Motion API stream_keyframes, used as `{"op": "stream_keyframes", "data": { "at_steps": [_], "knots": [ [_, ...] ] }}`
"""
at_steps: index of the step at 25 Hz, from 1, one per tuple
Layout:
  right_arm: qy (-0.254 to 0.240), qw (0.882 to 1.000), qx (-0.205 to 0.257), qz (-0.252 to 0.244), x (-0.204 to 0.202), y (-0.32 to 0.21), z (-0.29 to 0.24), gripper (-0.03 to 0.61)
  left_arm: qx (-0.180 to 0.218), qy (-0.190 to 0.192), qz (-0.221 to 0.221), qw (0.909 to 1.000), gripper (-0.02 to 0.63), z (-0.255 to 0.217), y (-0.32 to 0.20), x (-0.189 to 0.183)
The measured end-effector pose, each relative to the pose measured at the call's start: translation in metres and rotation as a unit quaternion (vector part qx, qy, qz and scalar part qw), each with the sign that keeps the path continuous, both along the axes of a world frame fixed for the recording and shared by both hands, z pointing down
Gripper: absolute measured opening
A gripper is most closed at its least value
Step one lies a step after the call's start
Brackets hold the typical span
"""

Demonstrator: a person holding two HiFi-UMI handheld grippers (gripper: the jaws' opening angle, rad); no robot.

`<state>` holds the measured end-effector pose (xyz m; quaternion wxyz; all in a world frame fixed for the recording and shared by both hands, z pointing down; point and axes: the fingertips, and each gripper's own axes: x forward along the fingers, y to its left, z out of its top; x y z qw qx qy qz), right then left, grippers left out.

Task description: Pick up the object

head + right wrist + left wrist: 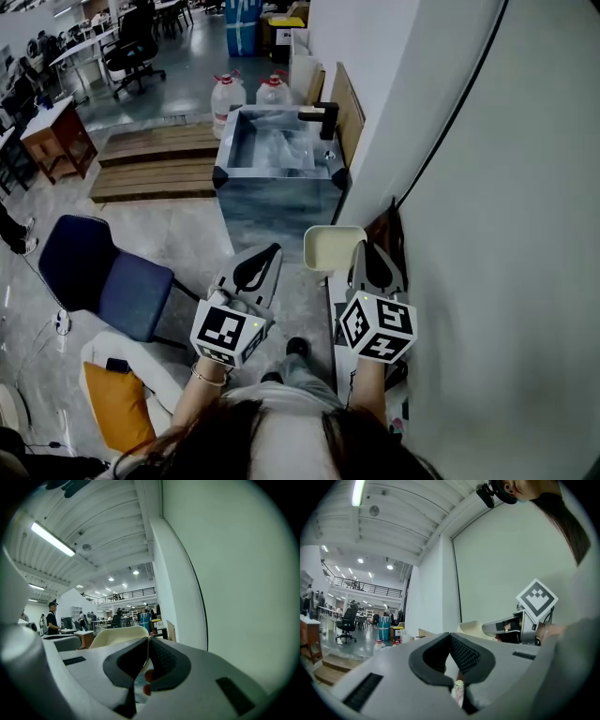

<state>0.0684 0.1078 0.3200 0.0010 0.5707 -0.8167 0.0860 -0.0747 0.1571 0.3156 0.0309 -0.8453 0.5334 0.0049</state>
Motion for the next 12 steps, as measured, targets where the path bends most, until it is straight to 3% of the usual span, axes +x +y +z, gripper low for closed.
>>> {"op": "stream_keyframes", "data": {
  "at_steps": [12],
  "knots": [
    [0.0, 1.0, 0.0, 0.0, 0.0015, 0.0094, -0.0025, 0.034, 0.0, 0.004, -0.001, 1.0, 0.008, -0.002, 0.0054, 0.0004]
  ]
}}
